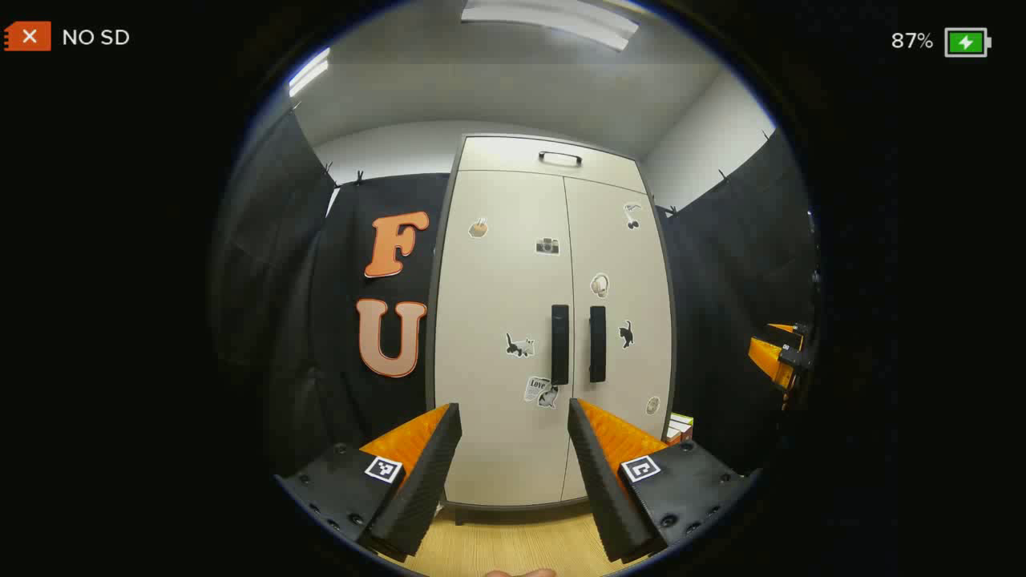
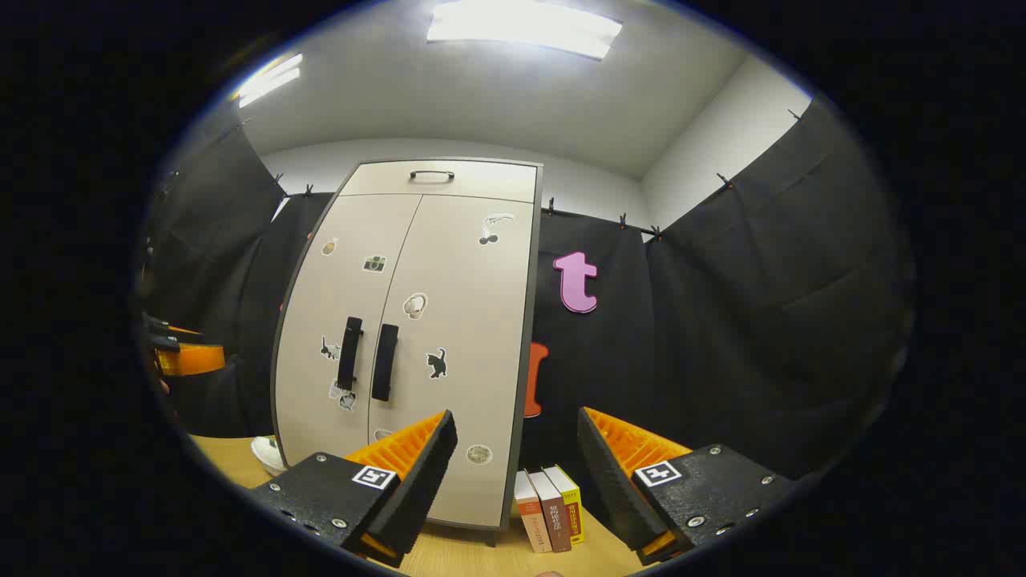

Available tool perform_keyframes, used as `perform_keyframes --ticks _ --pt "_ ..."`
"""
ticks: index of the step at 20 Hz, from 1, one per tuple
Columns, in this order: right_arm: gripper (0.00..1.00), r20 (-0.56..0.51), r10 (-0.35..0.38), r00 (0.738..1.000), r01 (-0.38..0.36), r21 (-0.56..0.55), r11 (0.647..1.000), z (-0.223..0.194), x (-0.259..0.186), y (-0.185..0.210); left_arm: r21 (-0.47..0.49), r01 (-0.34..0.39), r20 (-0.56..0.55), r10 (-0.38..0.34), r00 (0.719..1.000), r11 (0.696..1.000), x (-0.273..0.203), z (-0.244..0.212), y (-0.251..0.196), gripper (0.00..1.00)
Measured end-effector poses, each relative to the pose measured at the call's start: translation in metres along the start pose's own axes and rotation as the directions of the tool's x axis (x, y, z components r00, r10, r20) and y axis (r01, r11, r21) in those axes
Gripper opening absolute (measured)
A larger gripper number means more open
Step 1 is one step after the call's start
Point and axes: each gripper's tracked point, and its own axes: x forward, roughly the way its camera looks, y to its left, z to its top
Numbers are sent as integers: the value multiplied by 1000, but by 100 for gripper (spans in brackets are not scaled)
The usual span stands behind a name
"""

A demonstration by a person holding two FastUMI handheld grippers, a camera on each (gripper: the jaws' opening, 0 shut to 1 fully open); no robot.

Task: Open the right door of the double-door shoe cabinet with the right hand, and open the left door with the left hand.

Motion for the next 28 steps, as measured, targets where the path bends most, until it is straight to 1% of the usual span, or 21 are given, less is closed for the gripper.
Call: perform_keyframes --ticks 3,10,14,19,22,28 --pt "94 -12 5 1000 -5 -6 1000 -4 4 -3 11 -4 3 3 1000 1000 6 1 -5 81" --pt "94 -17 18 1000 -18 -4 1000 -4 6 -5 21 2 4 -2 1000 1000 16 3 -14 81" --pt "94 -15 29 999 -29 -10 1000 -4 7 -3 24 7 8 -7 1000 1000 13 5 -18 81" --pt "94 -24 22 999 -23 -18 1000 -3 7 -3 27 -2 13 1 1000 1000 13 11 -16 81" --pt "94 -32 35 999 -37 -37 999 -5 8 1 25 22 14 -22 1000 999 12 9 -20 81" --pt "94 -59 46 997 -48 -40 998 -10 10 8 11 28 -1 -28 1000 1000 14 4 -17 81"
